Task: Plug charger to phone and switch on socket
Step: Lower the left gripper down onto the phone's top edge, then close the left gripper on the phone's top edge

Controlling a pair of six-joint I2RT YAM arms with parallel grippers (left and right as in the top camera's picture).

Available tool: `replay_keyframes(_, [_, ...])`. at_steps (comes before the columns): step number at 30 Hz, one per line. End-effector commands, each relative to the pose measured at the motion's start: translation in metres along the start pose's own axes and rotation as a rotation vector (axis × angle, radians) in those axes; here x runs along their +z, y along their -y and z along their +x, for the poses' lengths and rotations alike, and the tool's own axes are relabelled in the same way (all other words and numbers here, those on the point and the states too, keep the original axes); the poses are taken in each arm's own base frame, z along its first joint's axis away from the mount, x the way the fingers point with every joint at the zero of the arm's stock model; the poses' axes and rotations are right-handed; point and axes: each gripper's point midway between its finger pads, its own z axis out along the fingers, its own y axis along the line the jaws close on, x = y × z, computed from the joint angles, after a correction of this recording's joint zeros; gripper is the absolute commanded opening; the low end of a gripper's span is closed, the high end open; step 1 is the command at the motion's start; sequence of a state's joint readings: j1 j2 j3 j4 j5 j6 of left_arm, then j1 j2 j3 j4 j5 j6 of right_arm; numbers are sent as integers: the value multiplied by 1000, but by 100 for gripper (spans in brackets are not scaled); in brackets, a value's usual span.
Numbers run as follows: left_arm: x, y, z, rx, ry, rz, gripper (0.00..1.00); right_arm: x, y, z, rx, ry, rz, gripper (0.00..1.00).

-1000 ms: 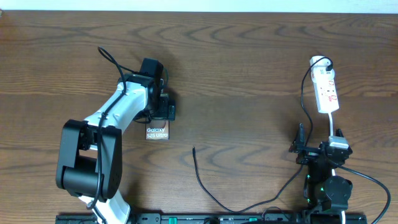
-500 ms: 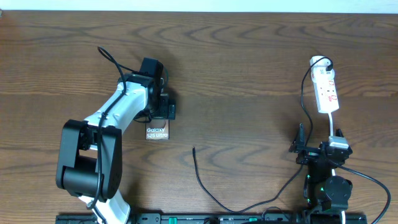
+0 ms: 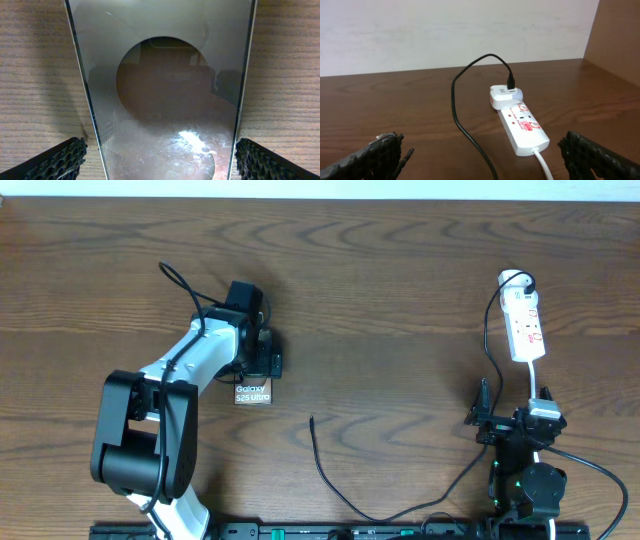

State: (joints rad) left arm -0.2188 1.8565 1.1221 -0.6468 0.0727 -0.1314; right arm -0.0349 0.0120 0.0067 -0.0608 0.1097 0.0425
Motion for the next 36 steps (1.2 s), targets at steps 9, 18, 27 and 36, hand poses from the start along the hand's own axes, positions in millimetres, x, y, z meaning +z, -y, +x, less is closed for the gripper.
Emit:
replay_keyframes(9, [5, -2, 0, -69, -2, -13, 98, 0, 1, 0, 12, 1, 5, 99])
replay_keyframes(18, [5, -2, 0, -62, 1, -13, 98, 0, 1, 0, 12, 1, 6, 99])
replay_keyframes(27, [5, -2, 1, -36, -3, -13, 98, 0, 1, 0, 12, 1, 6, 99])
replay_keyframes(36, [5, -1, -1, -37, 4, -11, 98, 0, 1, 0, 12, 1, 6, 99])
